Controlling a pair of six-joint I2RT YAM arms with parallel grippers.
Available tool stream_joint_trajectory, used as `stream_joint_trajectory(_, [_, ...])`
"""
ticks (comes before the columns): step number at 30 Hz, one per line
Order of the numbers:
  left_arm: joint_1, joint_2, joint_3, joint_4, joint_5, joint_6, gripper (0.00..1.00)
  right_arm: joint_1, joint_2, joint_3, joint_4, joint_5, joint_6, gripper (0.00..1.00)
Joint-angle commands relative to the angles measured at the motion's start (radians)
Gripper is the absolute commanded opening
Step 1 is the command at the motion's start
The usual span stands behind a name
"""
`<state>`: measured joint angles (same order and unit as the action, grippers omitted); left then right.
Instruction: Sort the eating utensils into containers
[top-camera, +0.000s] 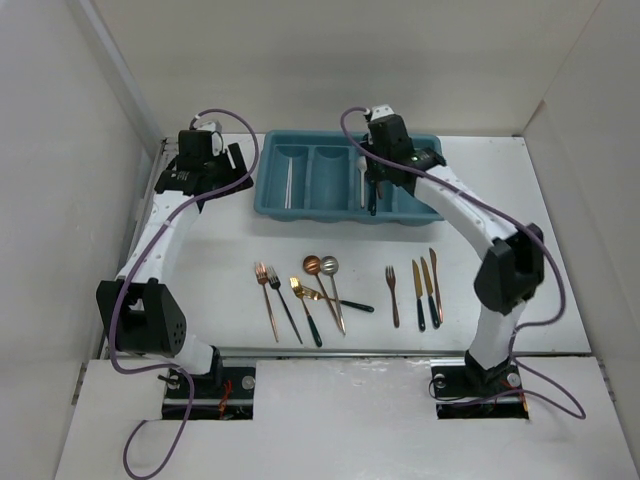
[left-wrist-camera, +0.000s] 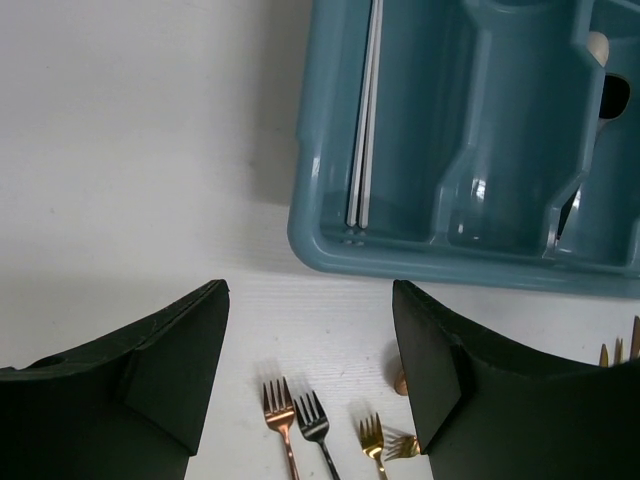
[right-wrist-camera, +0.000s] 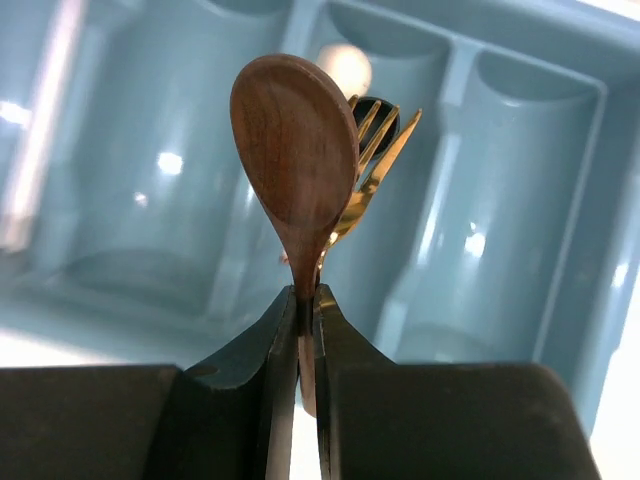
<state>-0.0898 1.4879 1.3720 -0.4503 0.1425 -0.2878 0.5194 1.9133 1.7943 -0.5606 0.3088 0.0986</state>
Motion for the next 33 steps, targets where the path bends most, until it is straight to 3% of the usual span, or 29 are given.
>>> stream_joint_trajectory(1, [0.004, -0.025, -0.001, 0.024, 0.008, -0.002, 0.63, 0.027, -0.248, -0.065, 0.048, -0.062, 0.045, 0.0])
stream_joint_trajectory(5, [0.004, -0.015, 0.009, 0.024, 0.008, -0.002, 0.63, 0.053, -0.402, -0.281, 0.036, -0.12, 0.099, 0.0])
stream_joint_trajectory(10, [0.004, -0.006, 0.009, 0.024, 0.017, -0.002, 0.63, 0.108, -0.451, -0.547, -0.027, -0.161, 0.157, 0.0])
stream_joint_trajectory(17, [0.004, -0.015, -0.002, 0.024, 0.017, -0.002, 0.63, 0.211, -0.386, -0.656, -0.01, -0.162, 0.182, 0.0])
stream_joint_trajectory(24, [0.004, -0.035, -0.011, 0.033, 0.017, -0.002, 0.63, 0.222, -0.232, -0.693, 0.025, -0.244, 0.161, 0.0])
stream_joint_trajectory(25, [0.004, -0.035, -0.011, 0.033, 0.017, 0.007, 0.63, 0.222, -0.232, -0.693, 0.036, -0.244, 0.161, 0.01])
stream_joint_trajectory(26, [0.004, -0.035, -0.011, 0.033, 0.017, 0.007, 0.63, 0.222, -0.22, -0.693, 0.036, -0.244, 0.161, 0.1])
stream_joint_trajectory(28, [0.004, -0.044, -0.022, 0.033, 0.017, 0.007, 0.63, 0.222, -0.22, -0.693, 0.036, -0.254, 0.151, 0.17])
stream_joint_trajectory(29, [0.004, -0.044, -0.022, 0.033, 0.017, 0.007, 0.63, 0.222, -0.22, -0.693, 0.036, -0.254, 0.151, 0.27])
stream_joint_trajectory(33, [0.004, -0.044, -0.022, 0.033, 0.026, 0.007, 0.63, 0.222, -0.229, -0.693, 0.024, -0.254, 0.133, 0.34])
